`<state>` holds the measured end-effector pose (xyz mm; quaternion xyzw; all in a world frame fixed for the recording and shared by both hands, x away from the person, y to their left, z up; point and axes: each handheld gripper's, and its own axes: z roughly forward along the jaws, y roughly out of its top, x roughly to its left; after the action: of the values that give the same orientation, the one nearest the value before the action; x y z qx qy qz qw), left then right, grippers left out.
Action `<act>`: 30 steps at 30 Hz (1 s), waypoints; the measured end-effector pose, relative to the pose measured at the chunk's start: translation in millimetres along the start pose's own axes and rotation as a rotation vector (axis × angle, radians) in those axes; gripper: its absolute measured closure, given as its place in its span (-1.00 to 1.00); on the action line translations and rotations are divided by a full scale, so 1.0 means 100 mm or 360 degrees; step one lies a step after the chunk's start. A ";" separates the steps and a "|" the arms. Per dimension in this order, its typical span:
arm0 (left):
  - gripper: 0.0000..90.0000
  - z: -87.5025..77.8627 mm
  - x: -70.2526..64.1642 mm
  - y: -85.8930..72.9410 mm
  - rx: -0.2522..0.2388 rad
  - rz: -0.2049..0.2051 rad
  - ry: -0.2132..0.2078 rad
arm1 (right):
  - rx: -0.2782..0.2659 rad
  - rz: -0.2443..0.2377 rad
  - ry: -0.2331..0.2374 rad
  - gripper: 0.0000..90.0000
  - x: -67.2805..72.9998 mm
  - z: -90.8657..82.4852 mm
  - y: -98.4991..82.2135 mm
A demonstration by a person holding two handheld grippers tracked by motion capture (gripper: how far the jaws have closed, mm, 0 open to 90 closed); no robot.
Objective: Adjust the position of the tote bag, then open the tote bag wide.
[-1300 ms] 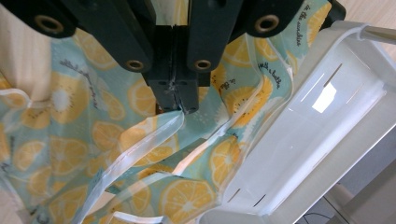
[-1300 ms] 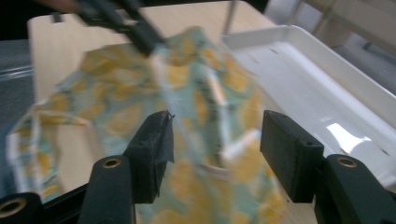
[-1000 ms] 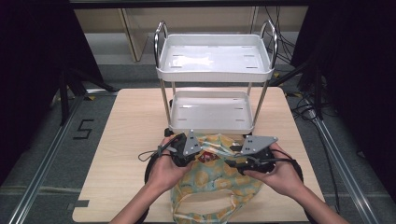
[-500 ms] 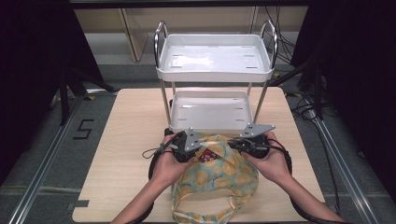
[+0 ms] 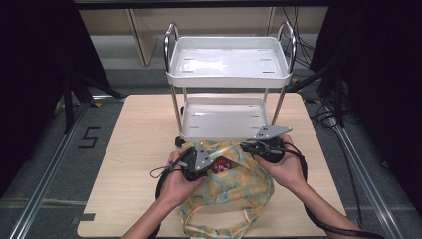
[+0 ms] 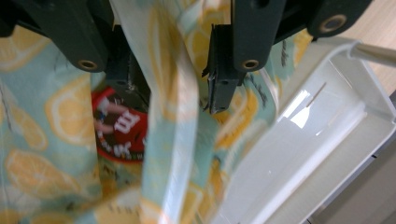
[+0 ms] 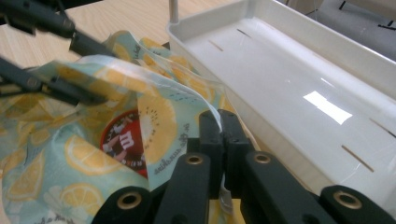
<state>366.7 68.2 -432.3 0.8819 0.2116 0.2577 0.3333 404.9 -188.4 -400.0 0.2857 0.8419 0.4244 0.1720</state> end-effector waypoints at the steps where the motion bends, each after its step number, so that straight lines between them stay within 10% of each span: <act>1: 0.47 0.00 0.01 -0.02 -0.0013 0.0015 0.0006 | -0.0015 -0.0020 -0.0012 1.00 -0.02 0.01 0.02; 7: 0.95 -0.09 0.14 -0.08 -0.0093 -0.0088 0.0027 | 0.0008 -0.0012 0.0040 0.99 -0.02 0.01 0.03; 30: 0.98 -0.11 0.19 0.00 -0.0110 -0.0237 0.0007 | 0.0017 -0.0030 0.0024 0.37 -0.08 0.04 -0.09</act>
<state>375.5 83.9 -419.5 0.8511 0.2683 0.2415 0.3814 410.3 -195.0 -409.1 0.2755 0.8480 0.4205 0.1681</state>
